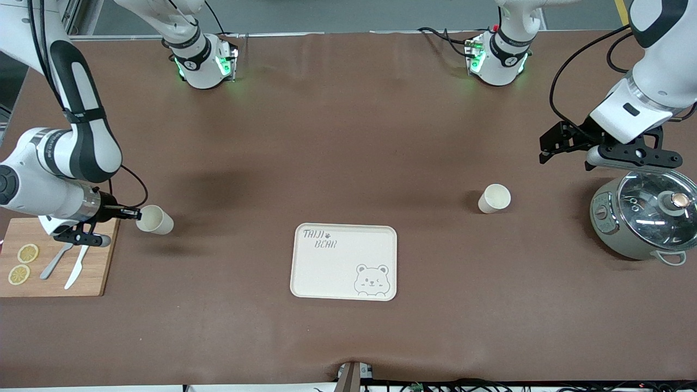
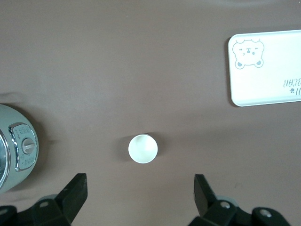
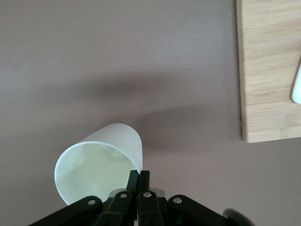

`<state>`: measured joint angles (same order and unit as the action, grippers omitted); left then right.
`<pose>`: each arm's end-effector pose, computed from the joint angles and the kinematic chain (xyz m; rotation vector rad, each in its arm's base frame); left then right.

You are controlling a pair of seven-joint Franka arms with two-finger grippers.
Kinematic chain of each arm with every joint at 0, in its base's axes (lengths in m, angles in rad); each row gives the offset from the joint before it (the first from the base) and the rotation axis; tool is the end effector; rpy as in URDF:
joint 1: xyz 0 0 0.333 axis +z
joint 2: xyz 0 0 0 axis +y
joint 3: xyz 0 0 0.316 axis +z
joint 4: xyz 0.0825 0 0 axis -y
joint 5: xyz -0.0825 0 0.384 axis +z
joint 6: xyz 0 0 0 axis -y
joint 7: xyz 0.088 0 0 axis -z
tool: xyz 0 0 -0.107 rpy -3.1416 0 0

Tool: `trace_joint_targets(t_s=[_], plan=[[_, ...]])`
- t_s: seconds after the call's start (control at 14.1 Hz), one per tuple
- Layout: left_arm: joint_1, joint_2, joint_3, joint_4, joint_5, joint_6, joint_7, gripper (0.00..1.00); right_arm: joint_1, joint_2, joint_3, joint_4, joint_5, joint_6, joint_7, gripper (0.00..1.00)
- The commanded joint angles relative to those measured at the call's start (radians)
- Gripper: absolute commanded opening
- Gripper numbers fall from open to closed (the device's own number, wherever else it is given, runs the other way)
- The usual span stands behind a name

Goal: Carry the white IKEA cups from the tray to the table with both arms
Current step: 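Lower the held cup onto the table beside the cutting board, then open the right gripper to release the white cup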

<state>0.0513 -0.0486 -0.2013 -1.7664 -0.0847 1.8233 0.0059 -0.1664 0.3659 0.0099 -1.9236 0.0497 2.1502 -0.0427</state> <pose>0.5504 -0.0925 0.5805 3.0498 -0.2128 0.1515 0.5986 -0.0926 0.2897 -3.0698 0.2219 0.2071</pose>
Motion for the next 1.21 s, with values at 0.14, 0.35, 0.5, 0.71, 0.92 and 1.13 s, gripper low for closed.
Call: trace_joint_targets(t_s=[0.14,0.35,0.5,0.71,0.92,1.13], plan=[[0.004,0.012,-0.009,0.027,0.020,-0.036,-0.014,1.00,-0.030,-0.004,0.009,-0.061,-0.014,0.057,-0.026,0.00],[0.004,0.010,-0.009,0.025,0.020,-0.039,-0.024,1.00,-0.031,0.002,0.007,-0.068,-0.022,0.086,-0.037,0.00],[0.002,0.009,-0.009,0.027,0.020,-0.050,-0.043,1.00,-0.036,0.008,0.007,-0.069,-0.022,0.091,-0.045,0.00],[0.002,0.007,-0.018,0.027,0.020,-0.053,-0.056,1.00,-0.042,0.025,0.007,-0.069,-0.022,0.102,-0.045,0.00],[0.005,0.007,-0.029,0.024,0.020,-0.053,-0.092,1.00,-0.042,0.039,0.007,-0.069,-0.022,0.103,-0.043,0.00],[0.004,0.007,-0.029,0.025,0.020,-0.058,-0.092,1.00,-0.044,0.044,0.005,-0.066,-0.021,0.099,-0.040,0.00]])
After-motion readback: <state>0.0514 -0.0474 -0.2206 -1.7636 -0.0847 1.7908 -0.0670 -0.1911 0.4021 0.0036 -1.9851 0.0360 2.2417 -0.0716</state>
